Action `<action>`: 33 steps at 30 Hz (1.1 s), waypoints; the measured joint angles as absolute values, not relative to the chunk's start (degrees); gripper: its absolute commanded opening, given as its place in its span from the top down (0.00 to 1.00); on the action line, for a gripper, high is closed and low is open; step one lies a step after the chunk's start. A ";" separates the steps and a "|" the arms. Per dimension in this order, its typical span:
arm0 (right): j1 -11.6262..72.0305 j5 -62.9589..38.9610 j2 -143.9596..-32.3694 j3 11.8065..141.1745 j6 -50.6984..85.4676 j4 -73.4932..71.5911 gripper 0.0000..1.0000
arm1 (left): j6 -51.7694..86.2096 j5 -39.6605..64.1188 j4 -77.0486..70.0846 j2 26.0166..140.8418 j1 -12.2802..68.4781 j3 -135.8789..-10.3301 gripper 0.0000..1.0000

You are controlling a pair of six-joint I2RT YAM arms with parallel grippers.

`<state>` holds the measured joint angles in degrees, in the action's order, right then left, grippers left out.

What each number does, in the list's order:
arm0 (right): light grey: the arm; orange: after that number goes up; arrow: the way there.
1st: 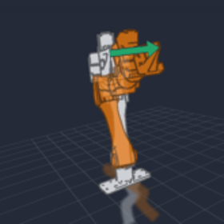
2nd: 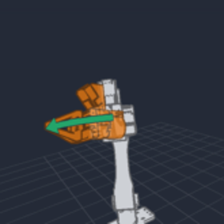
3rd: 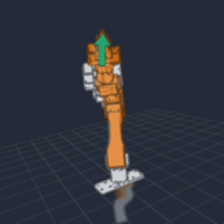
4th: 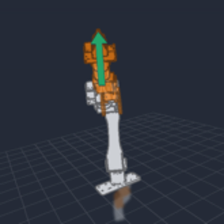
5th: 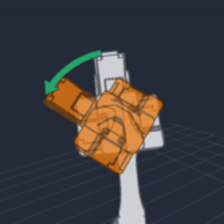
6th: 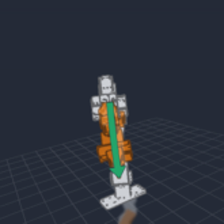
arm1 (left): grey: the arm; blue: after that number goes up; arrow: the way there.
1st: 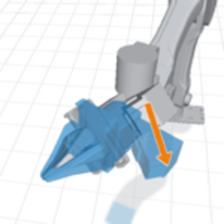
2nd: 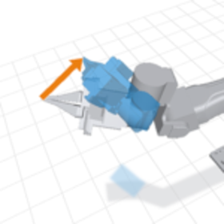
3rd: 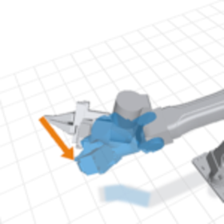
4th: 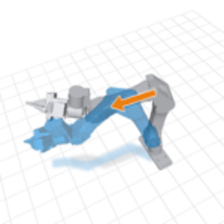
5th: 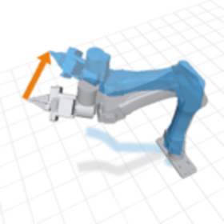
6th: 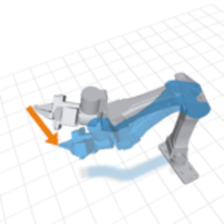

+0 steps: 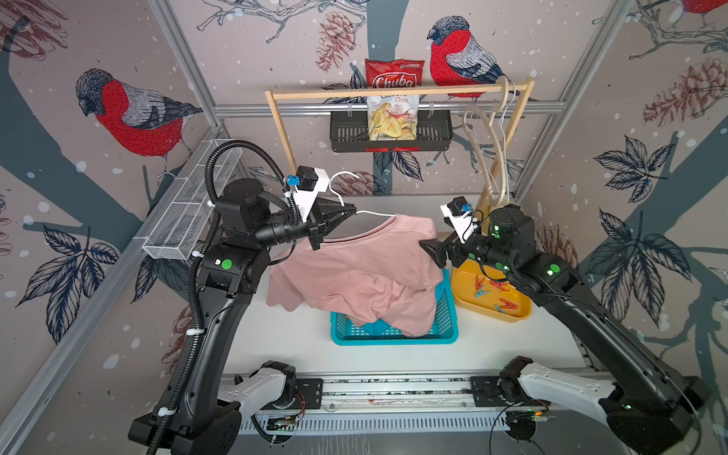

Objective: Remove the clothespins securing t-shirts to the hanger
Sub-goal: Remove the T-shirt from the hanger.

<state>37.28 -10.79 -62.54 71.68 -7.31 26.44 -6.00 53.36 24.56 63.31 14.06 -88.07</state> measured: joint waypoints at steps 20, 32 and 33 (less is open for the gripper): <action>30.28 -11.31 -59.59 67.79 -2.72 23.90 1.00 | -7.09 51.03 25.30 62.37 13.85 -88.79 1.00; 21.45 -15.64 -61.04 65.43 6.31 22.72 1.00 | -7.53 50.43 27.51 63.18 13.72 -90.17 1.00; 21.26 -16.25 -61.06 65.10 6.85 22.59 1.00 | -7.51 50.37 27.62 63.37 13.72 -90.43 1.00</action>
